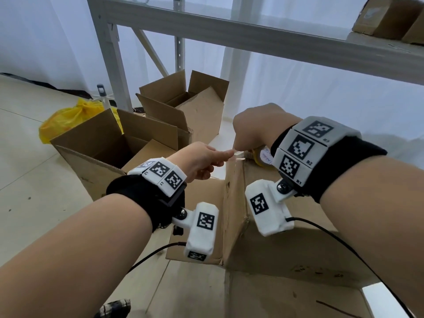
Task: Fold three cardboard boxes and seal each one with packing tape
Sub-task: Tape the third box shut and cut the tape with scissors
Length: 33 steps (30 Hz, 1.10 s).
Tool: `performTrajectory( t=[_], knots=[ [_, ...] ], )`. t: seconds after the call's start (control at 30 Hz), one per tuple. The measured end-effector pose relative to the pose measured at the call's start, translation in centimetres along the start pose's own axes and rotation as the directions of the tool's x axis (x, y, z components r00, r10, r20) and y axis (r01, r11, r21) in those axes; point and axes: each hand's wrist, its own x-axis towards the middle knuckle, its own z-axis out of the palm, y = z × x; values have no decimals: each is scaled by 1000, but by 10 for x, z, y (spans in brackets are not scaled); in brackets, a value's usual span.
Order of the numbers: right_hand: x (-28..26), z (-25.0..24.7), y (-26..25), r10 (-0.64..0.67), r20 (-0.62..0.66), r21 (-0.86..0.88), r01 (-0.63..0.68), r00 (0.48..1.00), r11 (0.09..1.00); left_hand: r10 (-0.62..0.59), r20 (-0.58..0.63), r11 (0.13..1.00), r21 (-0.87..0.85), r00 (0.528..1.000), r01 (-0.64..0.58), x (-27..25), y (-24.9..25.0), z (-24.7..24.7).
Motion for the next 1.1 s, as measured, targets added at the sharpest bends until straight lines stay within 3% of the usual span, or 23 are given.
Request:
performTrajectory(
  t=[0.2,0.37,0.53,0.67,0.77,0.87,0.93,1.0,1.1],
  knots=[
    [-3,-1,-7,-34,-35,-59,32,999,998,16,57,996,85,998,-21,2,-12,7],
    [-2,-2,-5,-22,-52,11,23,998,1000,51,56,988,143,997,-58,7,-16,12],
    [-1,-2,-7,10,-165,123,10,986,992,35,127,994,100,991,-48,3,-12,13],
    [-5,0,-7,68,-331,274,26,941,961,48,155,981,177,987,-75,-2,-2,9],
    [-15,0,-6,93,-479,253,35,873,967,60,147,961,258,987,-97,-5,4,12],
    [-23,1,11,140,-447,278,-11,884,961,83,103,955,276,991,-109,-8,5,15],
    [-27,10,31,164,-354,416,-3,921,909,95,69,961,256,993,-109,-12,4,17],
    [-34,22,47,209,-304,616,25,930,787,87,66,962,252,994,-101,-18,3,21],
    [-42,37,53,300,-255,812,35,919,582,43,119,889,448,992,-93,-22,0,35]
  ],
)
